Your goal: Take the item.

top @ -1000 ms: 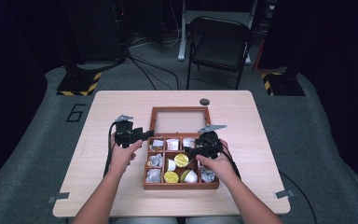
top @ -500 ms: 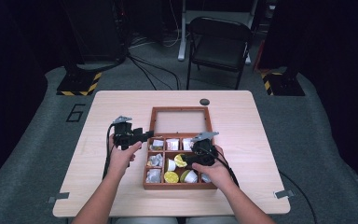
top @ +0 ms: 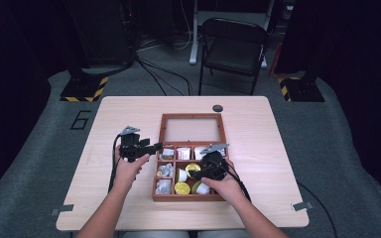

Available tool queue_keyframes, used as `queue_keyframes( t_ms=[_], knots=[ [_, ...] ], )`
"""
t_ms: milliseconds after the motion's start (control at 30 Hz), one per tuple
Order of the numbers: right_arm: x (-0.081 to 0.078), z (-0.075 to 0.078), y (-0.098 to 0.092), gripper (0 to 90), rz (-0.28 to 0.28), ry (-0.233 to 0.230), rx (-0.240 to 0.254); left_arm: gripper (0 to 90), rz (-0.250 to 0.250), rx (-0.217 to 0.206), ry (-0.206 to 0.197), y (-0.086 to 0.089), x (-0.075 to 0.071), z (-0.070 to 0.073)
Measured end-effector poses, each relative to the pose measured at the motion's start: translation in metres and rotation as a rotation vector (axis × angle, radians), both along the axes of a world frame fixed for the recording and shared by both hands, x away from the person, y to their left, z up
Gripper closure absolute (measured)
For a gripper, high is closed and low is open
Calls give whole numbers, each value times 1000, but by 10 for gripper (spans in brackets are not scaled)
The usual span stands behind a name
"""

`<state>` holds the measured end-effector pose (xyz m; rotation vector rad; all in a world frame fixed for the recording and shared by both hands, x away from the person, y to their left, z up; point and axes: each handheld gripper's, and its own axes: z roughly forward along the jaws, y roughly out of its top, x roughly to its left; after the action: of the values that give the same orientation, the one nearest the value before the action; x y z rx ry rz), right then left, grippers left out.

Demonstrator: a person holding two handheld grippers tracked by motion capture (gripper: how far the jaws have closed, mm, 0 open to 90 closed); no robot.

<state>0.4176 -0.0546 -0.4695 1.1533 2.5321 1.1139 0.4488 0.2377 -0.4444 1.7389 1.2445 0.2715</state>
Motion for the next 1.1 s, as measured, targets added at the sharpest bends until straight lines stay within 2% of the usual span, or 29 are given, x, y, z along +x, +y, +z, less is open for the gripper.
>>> queue_keyframes(
  t_ms=[67, 200, 433, 533, 600, 867, 1100],
  knots=[
    [-1, -2, 2, 321, -2, 6, -9, 324, -1, -2, -3, 0, -1, 0],
    [0, -6, 5, 314, 13, -13, -37, 321, 0, -5, -7, 0, -3, 1],
    [2, -14, 8, 311, 9, 1, -56, 319, -7, -19, -21, -1, -5, 4],
    [3, -14, 10, 311, 11, 15, -58, 316, -7, -28, -16, -2, -6, 4],
    [4, -14, 12, 312, 7, 22, -59, 316, -9, -18, -14, -1, -6, 4],
    [5, -15, 19, 309, 38, 21, -106, 317, 9, -30, -13, 5, -10, 5],
    [6, -15, 19, 312, 50, 28, -116, 317, 20, -33, -7, 9, -12, 4]
  ],
)
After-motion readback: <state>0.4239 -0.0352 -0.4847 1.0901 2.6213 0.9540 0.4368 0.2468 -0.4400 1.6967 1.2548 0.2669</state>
